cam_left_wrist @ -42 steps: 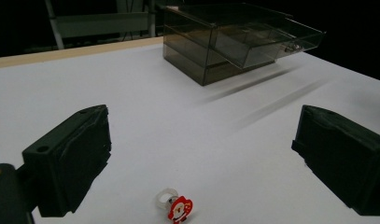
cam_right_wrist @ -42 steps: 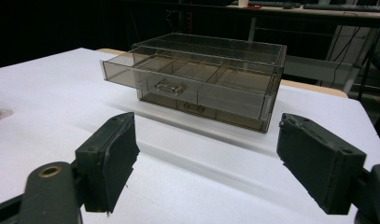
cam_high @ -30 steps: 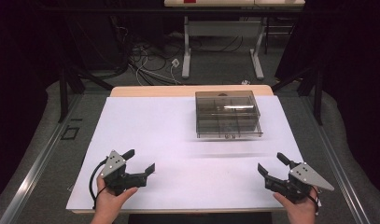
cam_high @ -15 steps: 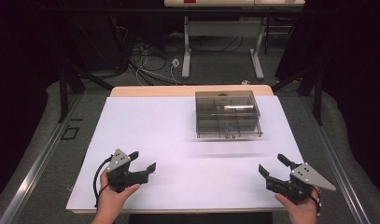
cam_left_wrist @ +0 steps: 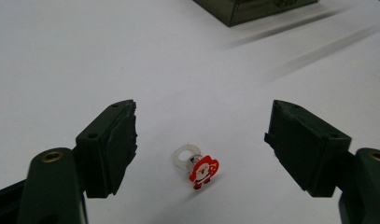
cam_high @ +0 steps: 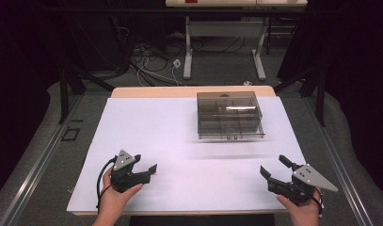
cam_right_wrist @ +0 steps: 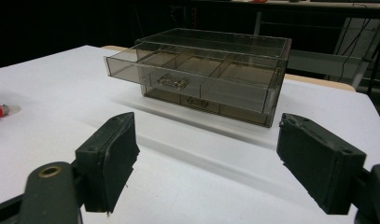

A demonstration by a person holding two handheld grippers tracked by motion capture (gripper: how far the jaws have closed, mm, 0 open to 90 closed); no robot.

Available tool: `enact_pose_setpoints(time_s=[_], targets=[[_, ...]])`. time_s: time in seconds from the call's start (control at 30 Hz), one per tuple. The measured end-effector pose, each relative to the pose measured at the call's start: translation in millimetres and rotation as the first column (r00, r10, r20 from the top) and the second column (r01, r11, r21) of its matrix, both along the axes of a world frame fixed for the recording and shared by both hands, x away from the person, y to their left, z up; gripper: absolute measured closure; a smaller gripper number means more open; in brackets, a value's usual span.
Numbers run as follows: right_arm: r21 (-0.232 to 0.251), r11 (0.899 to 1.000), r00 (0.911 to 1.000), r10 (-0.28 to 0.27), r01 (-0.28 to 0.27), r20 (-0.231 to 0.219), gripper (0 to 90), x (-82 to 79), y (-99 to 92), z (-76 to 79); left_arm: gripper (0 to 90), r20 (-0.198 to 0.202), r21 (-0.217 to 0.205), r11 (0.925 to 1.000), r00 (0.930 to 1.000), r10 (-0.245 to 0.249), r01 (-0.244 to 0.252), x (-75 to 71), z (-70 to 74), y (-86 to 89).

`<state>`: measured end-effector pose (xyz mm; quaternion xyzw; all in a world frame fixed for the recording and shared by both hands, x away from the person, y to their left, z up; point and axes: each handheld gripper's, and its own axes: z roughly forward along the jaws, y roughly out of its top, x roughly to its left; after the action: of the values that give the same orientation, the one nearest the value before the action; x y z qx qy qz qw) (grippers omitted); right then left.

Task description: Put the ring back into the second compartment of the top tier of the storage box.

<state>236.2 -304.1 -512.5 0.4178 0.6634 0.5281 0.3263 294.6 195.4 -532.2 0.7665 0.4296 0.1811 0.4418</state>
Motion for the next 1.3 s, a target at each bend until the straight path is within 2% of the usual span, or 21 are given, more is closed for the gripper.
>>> enact_pose_setpoints(time_s=[0.07,0.37,0.4,0.43,0.87,1.0,1.07,1.2,1.3], targets=[[-0.002,1.0,1.0,0.004,-0.004,-0.003,19.3,0.3,0.2,-0.1,25.7,-0.016,-0.008,1.0,0.9999,0.002,-0.002,0.5,-1.3,-0.9],[-0.008,1.0,1.0,0.007,-0.007,-0.007,19.2,-0.1,0.7,-0.3,27.0,-0.017,-0.003,1.0,0.9999,-0.001,0.001,1.4,-1.7,-1.3],[-0.008,1.0,1.0,0.007,-0.007,-0.007,19.2,-0.1,0.7,-0.3,27.0,-0.039,0.026,0.9997,0.9992,0.003,-0.002,4.5,-6.5,-6.0],[-0.007,1.0,1.0,0.008,-0.008,-0.004,19.2,0.6,0.7,-0.6,31.2,-0.043,0.029,0.9996,0.999,-0.005,0.006,5.0,-6.9,-6.0],[-0.004,1.0,0.9999,0.012,-0.012,-0.008,18.8,1.3,1.3,-1.2,41.1,-0.113,0.049,0.9988,0.9936,0.008,-0.003,7.6,-12.0,-7.0],[0.002,1.0,0.9999,0.008,-0.008,-0.007,18.5,1.9,1.7,-2.0,45.0,-0.149,0.02,0.9997,0.9886,0.017,-0.015,7.9,-13.8,-7.9],[-0.003,1.0,0.9997,0.012,-0.012,-0.02,18.5,1.3,1.3,-1.6,46.3,-0.163,0.018,0.9995,0.9863,0.027,-0.024,7.9,-14.3,-8.7],[0.002,1.0,0.9999,0.011,-0.011,-0.008,18.6,1.8,1.9,-2.0,50.6,-0.196,0.008,0.9996,0.9802,0.03,-0.029,7.9,-14.9,-9.2],[-0.001,1.0,0.9997,0.016,-0.016,-0.016,18.5,1.6,1.5,-1.8,53.1,-0.215,0.008,0.9995,0.9761,0.031,-0.03,8.4,-15.7,-9.4]])
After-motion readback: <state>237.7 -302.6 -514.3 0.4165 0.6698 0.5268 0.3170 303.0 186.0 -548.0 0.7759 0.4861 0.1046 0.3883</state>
